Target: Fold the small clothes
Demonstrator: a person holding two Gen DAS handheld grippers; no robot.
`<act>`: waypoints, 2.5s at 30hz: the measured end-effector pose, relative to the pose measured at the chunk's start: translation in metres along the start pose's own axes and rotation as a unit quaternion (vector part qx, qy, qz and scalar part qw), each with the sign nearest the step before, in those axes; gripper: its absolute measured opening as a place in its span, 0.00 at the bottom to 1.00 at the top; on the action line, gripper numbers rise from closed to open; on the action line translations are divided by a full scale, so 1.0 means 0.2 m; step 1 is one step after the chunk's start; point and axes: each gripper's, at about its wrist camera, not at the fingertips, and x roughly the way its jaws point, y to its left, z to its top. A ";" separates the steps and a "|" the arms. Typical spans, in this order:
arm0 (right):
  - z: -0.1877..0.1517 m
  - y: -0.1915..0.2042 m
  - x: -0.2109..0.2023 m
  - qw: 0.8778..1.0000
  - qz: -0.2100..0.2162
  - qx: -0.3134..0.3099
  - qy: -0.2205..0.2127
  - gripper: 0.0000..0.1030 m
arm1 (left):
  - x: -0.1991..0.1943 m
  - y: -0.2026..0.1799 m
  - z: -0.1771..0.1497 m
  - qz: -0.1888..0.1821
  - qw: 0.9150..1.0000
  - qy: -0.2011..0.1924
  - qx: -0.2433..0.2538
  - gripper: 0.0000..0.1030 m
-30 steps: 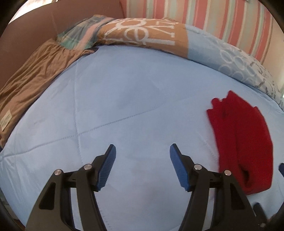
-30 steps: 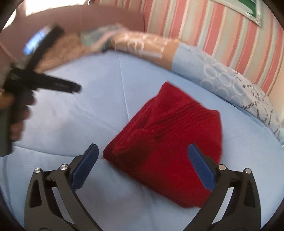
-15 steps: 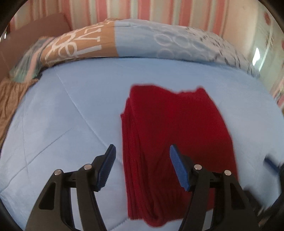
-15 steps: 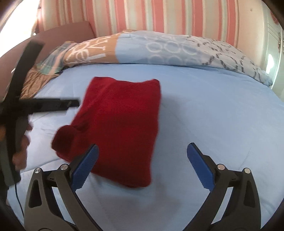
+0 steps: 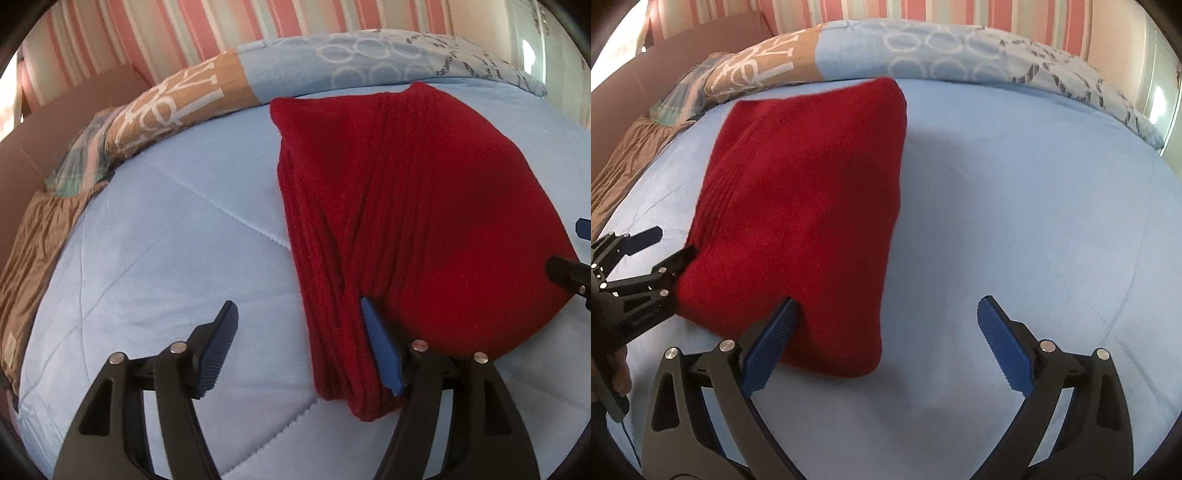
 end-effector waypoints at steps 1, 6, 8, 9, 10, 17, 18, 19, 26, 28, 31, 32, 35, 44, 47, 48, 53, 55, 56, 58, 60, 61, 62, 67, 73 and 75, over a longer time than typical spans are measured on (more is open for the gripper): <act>0.00 -0.01 0.00 1.000 0.004 0.008 0.000 0.94 | -0.02 0.01 0.02 -0.009 1.000 -0.003 -0.001 0.67; 0.03 0.01 -0.04 1.000 0.002 -0.005 -0.012 0.93 | -0.11 0.13 0.25 -0.065 0.997 -0.028 -0.035 0.66; 0.03 0.02 -0.07 1.000 0.004 -0.012 -0.020 0.93 | -0.09 0.17 0.42 -0.100 0.993 -0.029 -0.049 0.66; 0.03 0.03 -0.08 1.000 0.003 -0.015 -0.024 0.93 | -0.06 0.17 0.49 -0.112 0.992 -0.028 -0.050 0.66; 0.03 0.04 -0.08 1.000 0.003 -0.017 -0.025 0.93 | -0.03 0.17 0.57 -0.124 0.991 -0.028 -0.049 0.66; 0.03 0.09 -0.08 0.999 0.006 -0.036 -0.023 0.93 | 0.45 0.15 0.81 -0.131 0.986 0.065 -0.080 0.65; 0.03 0.08 -0.07 0.999 0.007 -0.034 -0.022 0.93 | 0.49 0.16 0.79 -0.130 0.985 0.076 -0.085 0.66; 0.03 0.07 -0.07 0.999 0.008 -0.032 -0.020 0.93 | 0.54 0.19 0.77 -0.142 0.981 0.088 -0.097 0.67; 0.04 0.03 -0.06 0.999 0.016 -0.027 -0.017 0.93 | 0.61 0.27 0.65 -0.156 0.975 0.076 -0.135 0.80; 0.05 0.03 -0.08 0.999 0.021 -0.029 -0.022 0.93 | 0.56 0.28 0.66 -0.148 0.978 0.066 -0.131 0.79; 0.05 0.02 -0.15 0.998 0.045 -0.028 -0.042 0.94 | 0.39 0.28 0.66 -0.119 0.987 0.026 -0.100 0.78; 0.05 0.02 -0.17 0.997 0.050 -0.026 -0.047 0.94 | 0.35 0.28 0.64 -0.116 0.989 0.015 -0.094 0.77; 0.06 0.02 -0.22 0.995 0.074 -0.024 -0.057 0.94 | 0.17 0.28 0.56 -0.105 0.992 -0.011 -0.072 0.78; 0.06 0.01 -0.19 0.995 0.089 0.004 -0.050 0.94 | 0.07 0.32 0.23 -0.136 0.981 0.029 -0.136 0.78; 0.08 0.00 -0.16 0.994 0.096 0.018 -0.041 0.94 | 0.17 0.37 0.23 -0.155 0.972 0.051 -0.167 0.78; 0.08 0.00 -0.16 0.994 0.095 0.019 -0.042 0.94 | 0.21 0.38 0.24 -0.166 0.969 0.057 -0.174 0.78; 0.08 0.02 -0.18 0.995 0.091 0.010 -0.050 0.94 | 0.37 0.42 0.34 -0.263 0.939 0.081 -0.204 0.78; 0.07 0.03 -0.17 0.995 0.087 0.004 -0.048 0.94 | 0.41 0.43 0.37 -0.295 0.926 0.084 -0.219 0.78; 0.07 0.04 -0.16 0.995 0.087 0.001 -0.048 0.94 | 0.44 0.44 0.39 -0.310 0.920 0.084 -0.226 0.78; 0.07 0.04 -0.16 0.995 0.087 -0.002 -0.047 0.94 | 0.47 0.46 0.41 -0.321 0.913 0.085 -0.236 0.79; 0.07 0.05 -0.16 0.995 0.088 -0.006 -0.047 0.94 | 0.51 0.49 0.41 -0.331 0.905 0.088 -0.252 0.79; 0.08 0.05 -0.16 0.995 0.087 -0.008 -0.048 0.94 | 0.53 0.51 0.40 -0.339 0.900 0.089 -0.260 0.79; 0.08 0.05 -0.16 0.995 0.086 -0.010 -0.049 0.94 | 0.55 0.53 0.39 -0.353 0.890 0.093 -0.275 0.79; 0.07 0.03 -0.16 0.995 0.083 -0.010 -0.050 0.94 | 0.65 0.66 0.31 -0.430 0.827 0.087 -0.353 0.84; 0.06 0.03 -0.15 0.996 0.078 -0.014 -0.045 0.94 | 0.56 0.71 0.41 -0.461 0.809 0.052 -0.361 0.88; 0.06 0.03 -0.15 0.996 0.076 -0.015 -0.043 0.94 | 0.53 0.64 0.49 -0.426 0.846 0.070 -0.312 0.88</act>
